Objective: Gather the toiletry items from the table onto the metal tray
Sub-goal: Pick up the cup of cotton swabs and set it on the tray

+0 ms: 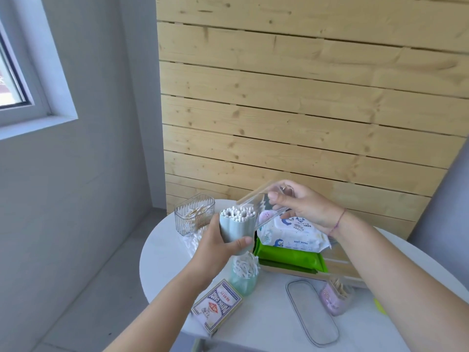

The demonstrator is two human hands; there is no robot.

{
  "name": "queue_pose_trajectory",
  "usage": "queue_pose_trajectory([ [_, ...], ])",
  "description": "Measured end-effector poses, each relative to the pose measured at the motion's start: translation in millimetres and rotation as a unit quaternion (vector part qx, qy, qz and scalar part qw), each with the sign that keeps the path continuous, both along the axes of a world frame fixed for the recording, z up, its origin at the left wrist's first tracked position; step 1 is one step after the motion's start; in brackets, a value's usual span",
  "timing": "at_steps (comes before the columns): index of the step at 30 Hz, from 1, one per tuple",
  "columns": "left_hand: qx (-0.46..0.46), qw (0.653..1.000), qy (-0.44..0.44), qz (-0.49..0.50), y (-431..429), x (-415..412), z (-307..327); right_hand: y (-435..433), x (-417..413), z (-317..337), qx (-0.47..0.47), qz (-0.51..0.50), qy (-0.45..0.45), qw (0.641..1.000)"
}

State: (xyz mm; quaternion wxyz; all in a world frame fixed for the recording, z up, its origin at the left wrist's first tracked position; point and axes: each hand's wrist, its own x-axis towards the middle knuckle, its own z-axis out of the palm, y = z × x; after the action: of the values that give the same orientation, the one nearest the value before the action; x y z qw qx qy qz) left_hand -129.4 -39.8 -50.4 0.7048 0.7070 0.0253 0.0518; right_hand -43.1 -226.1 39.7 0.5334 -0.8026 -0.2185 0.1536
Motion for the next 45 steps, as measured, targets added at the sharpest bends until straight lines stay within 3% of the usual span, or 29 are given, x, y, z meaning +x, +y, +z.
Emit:
queue_pose_trajectory([
  [5, 0.003, 1.000, -0.004, -0.027, -15.4, -0.6, 6.9, -7.2, -6.3, 10.4, 0.005, -0.010, -0.039, 0.999],
  [11, 0.023, 0.999, -0.013, -0.041, -25.6, -0.6, 13.1, -4.6, -13.6, 27.1, -0.060, -0.051, -0.144, 0.986],
  [19, -0.005, 0.999, 0.001, -0.050, -29.8, -1.4, 16.1, -12.6, -23.3, 36.1, -0.065, -0.036, -0.175, 0.982],
  [28, 0.044, 0.998, -0.014, -0.043, -35.8, 1.7, 11.2, 0.9, -36.6, 40.2, -0.200, -0.097, -0.286, 0.932],
  [34, 0.036, 0.999, -0.017, -0.008, -40.5, 1.3, 18.9, 7.3, -37.9, 40.0, -0.255, -0.055, -0.256, 0.931],
  [40, 0.024, 0.999, -0.011, -0.028, -43.5, 4.9, 28.4, 10.3, -41.4, 26.8, -0.228, -0.047, -0.231, 0.945],
  [45, 0.004, 1.000, -0.017, -0.019, -44.8, 14.8, 43.8, -7.2, -42.2, 20.0, -0.119, -0.009, -0.011, 0.993],
])
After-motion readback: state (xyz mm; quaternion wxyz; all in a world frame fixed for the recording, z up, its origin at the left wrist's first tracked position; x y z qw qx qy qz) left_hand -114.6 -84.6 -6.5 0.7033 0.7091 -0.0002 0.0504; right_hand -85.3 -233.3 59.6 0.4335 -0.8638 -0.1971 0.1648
